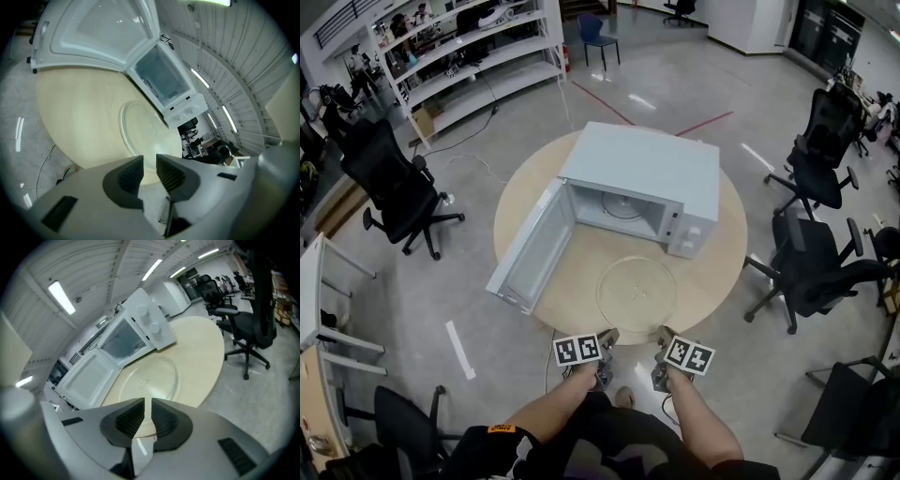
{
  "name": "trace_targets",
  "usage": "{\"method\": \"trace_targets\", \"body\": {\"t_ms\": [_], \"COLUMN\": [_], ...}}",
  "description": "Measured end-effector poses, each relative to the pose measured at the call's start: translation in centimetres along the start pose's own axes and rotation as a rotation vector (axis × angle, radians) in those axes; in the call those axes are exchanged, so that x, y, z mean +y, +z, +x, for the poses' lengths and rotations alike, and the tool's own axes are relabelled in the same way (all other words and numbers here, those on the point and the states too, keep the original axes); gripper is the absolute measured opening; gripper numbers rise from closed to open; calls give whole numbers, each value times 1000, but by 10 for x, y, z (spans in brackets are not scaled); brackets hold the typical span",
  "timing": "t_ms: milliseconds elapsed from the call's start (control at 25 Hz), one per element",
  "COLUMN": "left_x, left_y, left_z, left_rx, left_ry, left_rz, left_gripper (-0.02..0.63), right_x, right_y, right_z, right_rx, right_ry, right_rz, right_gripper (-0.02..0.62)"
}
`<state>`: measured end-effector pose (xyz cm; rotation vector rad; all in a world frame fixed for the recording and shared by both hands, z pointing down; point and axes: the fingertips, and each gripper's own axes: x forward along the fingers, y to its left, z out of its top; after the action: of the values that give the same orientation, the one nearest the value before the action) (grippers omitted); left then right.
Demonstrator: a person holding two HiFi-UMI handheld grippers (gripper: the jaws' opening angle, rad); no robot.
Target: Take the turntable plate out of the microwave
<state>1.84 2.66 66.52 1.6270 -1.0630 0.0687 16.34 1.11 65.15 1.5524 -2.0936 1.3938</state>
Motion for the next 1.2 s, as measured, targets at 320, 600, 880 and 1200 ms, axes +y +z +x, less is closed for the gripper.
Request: {"method": "trace_targets", "body": {"t_ms": [320,600,880,1200], "left_x": [-37,-97,-131,-140], "left_y": [21,9,-5,-8], "left_z": [-62,-117,-169,-217], "left_rx": [-211,-353,-458,-504], "left_ry": [100,97,103,111], "left_rz": [339,595,704,692], "left_gripper": [62,46,46,46], "right_x": [60,103,134,188], "right_y": [19,28,20,28], "right_z": [-53,-110,-154,-197], "right_rx": [-134,-279,-328,-409], "right_ry": [81,163,218,306], "right_rz": [-360,-492,-548,-554], "right_gripper": [26,18,18,18]}}
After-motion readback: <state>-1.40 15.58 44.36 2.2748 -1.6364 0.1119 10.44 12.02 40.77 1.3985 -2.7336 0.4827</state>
